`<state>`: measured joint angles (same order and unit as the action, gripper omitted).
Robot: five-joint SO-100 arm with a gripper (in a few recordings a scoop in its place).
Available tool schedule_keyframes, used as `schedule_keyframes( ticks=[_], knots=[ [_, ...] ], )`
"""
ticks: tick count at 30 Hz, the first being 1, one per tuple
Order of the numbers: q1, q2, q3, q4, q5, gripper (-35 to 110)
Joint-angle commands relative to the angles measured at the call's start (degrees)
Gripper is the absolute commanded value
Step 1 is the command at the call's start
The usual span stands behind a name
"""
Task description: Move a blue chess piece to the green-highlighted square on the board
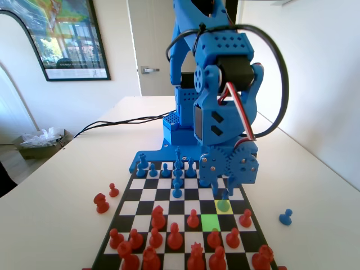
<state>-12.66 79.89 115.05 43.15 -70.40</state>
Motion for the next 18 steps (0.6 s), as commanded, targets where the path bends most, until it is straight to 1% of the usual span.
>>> schedule_keyframes(
  ticks=[1,18],
  knots=[
    [-1.5,1.1,-1.9,-1.1,-0.8,9],
    [-1.6,-0.7,0.2,-4.0,-1.1,9]
  ],
)
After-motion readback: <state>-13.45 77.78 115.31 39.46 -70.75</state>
